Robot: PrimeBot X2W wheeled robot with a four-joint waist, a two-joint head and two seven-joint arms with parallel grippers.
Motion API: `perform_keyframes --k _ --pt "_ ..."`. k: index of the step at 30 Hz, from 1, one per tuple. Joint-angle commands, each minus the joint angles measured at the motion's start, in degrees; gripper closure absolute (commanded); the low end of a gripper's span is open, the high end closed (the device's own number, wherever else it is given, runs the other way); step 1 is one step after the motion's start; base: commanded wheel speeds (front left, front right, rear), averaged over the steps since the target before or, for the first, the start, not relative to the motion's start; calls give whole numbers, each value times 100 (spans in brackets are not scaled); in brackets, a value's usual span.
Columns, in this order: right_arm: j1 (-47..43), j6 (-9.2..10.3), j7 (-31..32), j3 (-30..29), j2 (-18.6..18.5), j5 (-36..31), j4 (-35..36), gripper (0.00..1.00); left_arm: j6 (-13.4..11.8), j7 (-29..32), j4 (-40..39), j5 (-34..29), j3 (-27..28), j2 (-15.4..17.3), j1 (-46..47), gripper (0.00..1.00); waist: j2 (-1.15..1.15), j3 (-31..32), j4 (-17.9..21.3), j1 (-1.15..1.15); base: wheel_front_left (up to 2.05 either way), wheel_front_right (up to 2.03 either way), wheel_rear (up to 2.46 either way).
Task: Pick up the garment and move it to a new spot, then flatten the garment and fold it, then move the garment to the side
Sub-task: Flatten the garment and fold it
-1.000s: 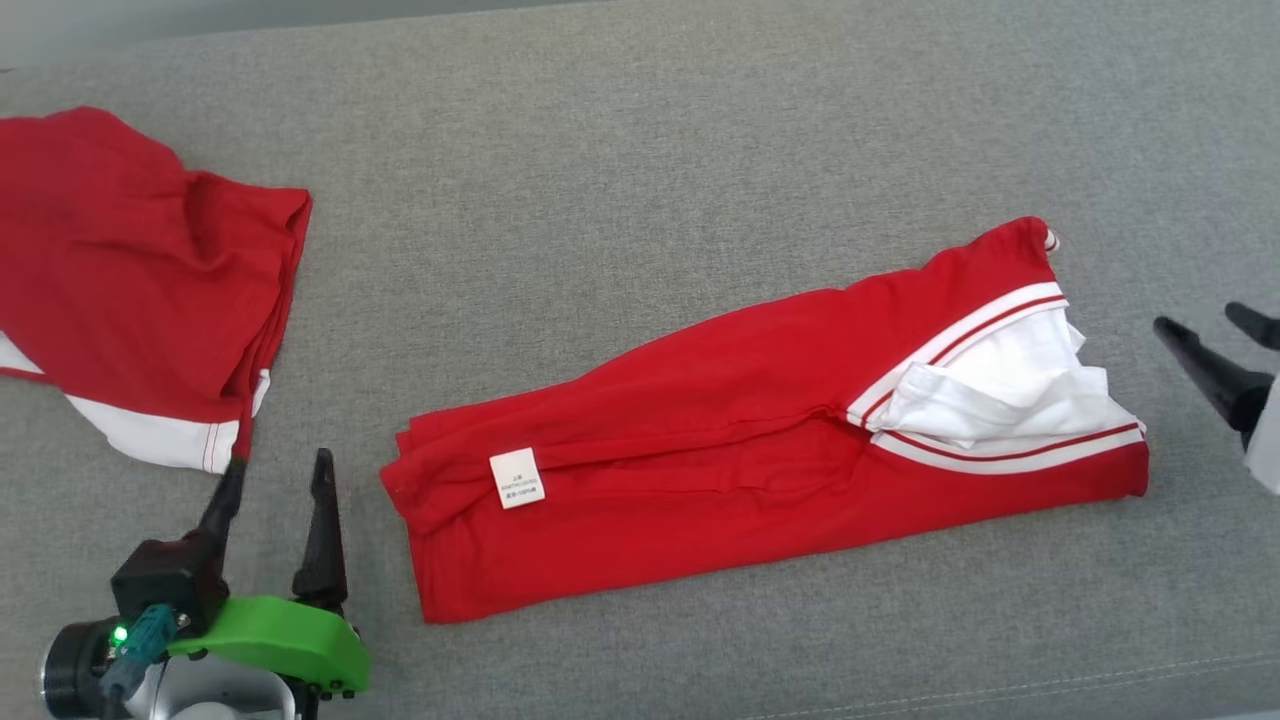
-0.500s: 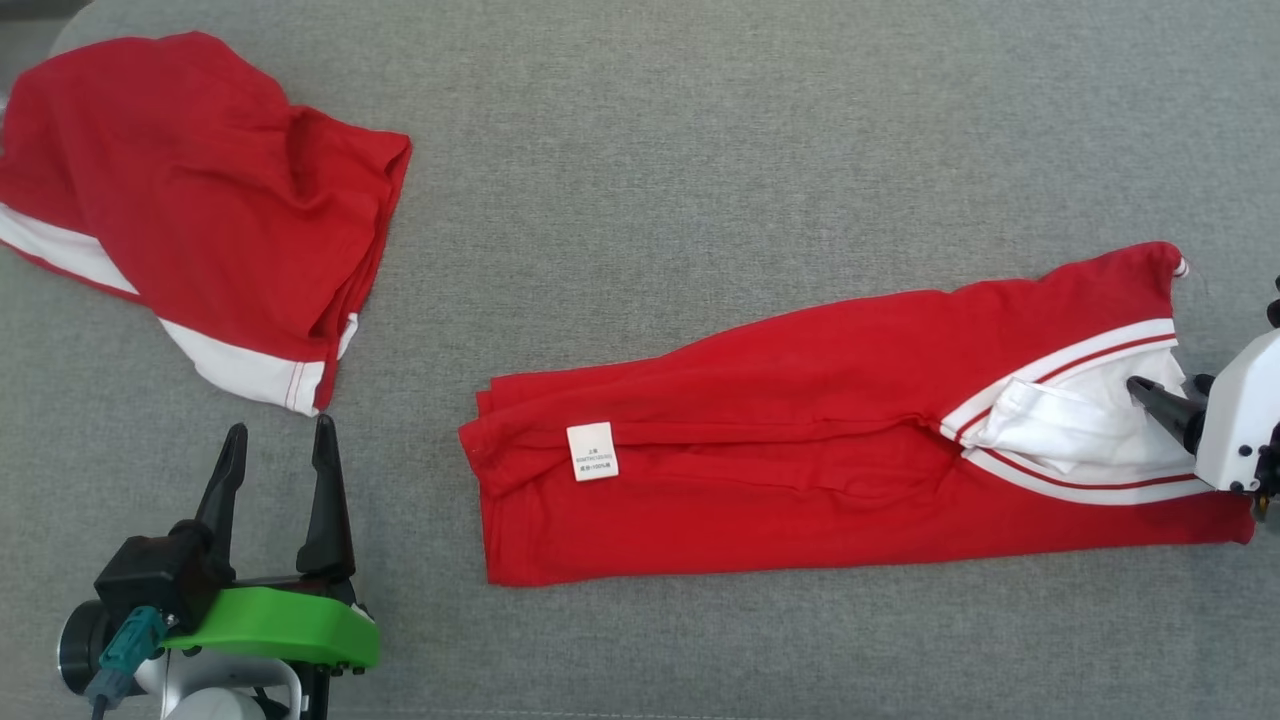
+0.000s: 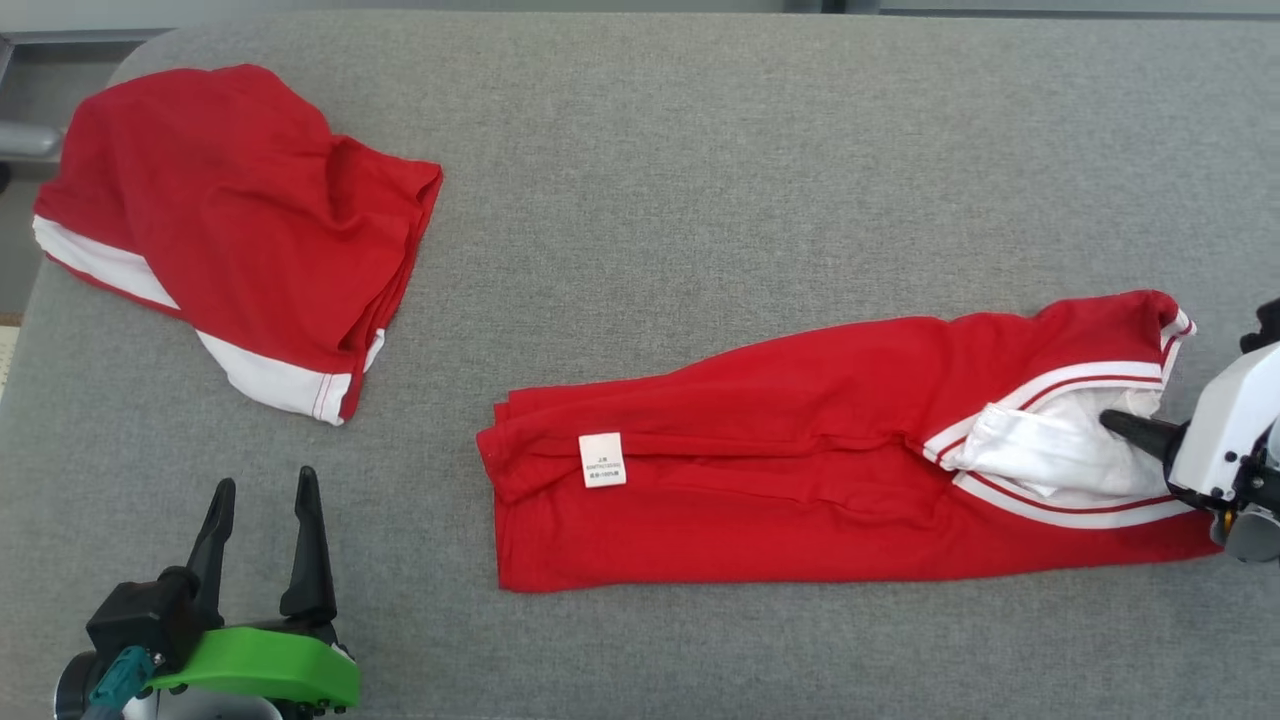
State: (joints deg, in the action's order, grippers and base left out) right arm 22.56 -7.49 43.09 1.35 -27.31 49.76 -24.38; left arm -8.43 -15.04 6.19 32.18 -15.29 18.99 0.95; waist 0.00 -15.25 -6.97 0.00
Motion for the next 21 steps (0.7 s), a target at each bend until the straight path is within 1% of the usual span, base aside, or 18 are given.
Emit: perform_keyframes --k 1,6,10,12,13,15,17,19,20,21 --pt "-92 0 9 -117 -89 36 -77 100 71 -17 47 -61 75 -33 -76 0 0 109 140 0 0 0 0" --pt "-248 3 16 -860 -475 -12 -442 100 347 -17 198 -256 362 -228 -195 0 0 165 299 0 0 0 0" --pt "-459 2 -85 -1804 -857 -122 -757 100 555 -17 248 -415 481 -375 -186 0 0 167 340 0 0 0 0" --pt "-487 -2 -43 -2259 -930 -132 -748 100 627 -17 266 -496 543 -448 -190 0 0 160 356 0 0 0 0" --pt "-486 -2 37 -2405 -902 -95 -647 100 651 -17 272 -529 570 -479 -196 0 0 160 371 0 0 0 0" --pt "-466 -2 303 -2513 -765 0 -275 100 696 -17 282 -588 657 -523 -221 0 0 165 428 0 0 0 0" --pt "-474 -2 624 -2395 -544 187 333 100 743 -17 303 -638 722 -552 -235 0 0 160 489 0 0 0 0" --pt "-585 -2 936 -2137 -318 327 1001 100 783 -17 313 -690 783 -562 -211 0 0 133 565 0 0 0 0" --pt "-585 -2 936 -2137 -318 327 1001 100 783 -17 313 -690 783 -562 -211 0 0 133 565 0 0 0 0" --pt "-651 -2 1067 -1981 -203 388 1318 100 786 -16 339 -720 809 -559 -197 0 0 113 602 0 0 0 0"
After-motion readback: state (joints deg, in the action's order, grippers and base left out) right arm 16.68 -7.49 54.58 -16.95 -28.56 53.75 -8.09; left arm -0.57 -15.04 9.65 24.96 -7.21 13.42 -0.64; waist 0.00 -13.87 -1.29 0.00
